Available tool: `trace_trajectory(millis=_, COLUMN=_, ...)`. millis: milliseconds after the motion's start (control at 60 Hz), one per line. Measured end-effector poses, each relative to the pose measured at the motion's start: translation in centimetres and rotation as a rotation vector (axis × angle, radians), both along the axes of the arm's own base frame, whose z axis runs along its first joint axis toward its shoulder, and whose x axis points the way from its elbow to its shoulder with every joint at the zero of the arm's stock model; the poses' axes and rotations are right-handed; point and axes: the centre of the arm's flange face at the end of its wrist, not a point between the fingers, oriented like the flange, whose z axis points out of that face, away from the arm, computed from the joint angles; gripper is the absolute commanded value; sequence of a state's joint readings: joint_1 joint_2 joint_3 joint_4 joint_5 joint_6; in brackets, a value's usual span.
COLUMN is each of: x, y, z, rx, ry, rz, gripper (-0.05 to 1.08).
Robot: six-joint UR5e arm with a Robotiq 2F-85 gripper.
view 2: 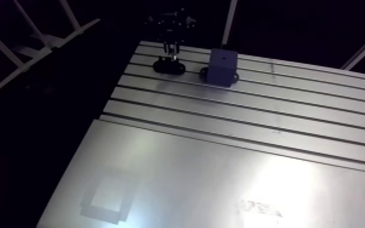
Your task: Pick up the M10 bolt and insert it into the hole until fully seated.
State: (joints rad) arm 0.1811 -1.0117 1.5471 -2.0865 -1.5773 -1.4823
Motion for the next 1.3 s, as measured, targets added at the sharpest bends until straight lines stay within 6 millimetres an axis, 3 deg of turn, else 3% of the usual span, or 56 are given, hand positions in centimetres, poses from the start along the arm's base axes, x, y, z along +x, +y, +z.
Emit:
trace_trajectory(millis=283, x=0.1, y=0.1, z=2.3, rx=0.000, ry=0.034, rz=0.001, gripper=0.89)
trace_trajectory(millis=500, x=-0.8, y=0.8, z=4.7, rx=0.026, ry=0.061, rz=-0.005, gripper=1.03)
trace_trajectory(millis=1000, x=-2.7, y=3.9, z=11.7, rx=0.039, ry=0.056, rz=-0.045, gripper=1.08)
trace_trajectory(millis=1300, x=-3.3, y=7.6, z=13.1, rx=0.035, ry=-0.026, rz=-0.086, gripper=1.08)
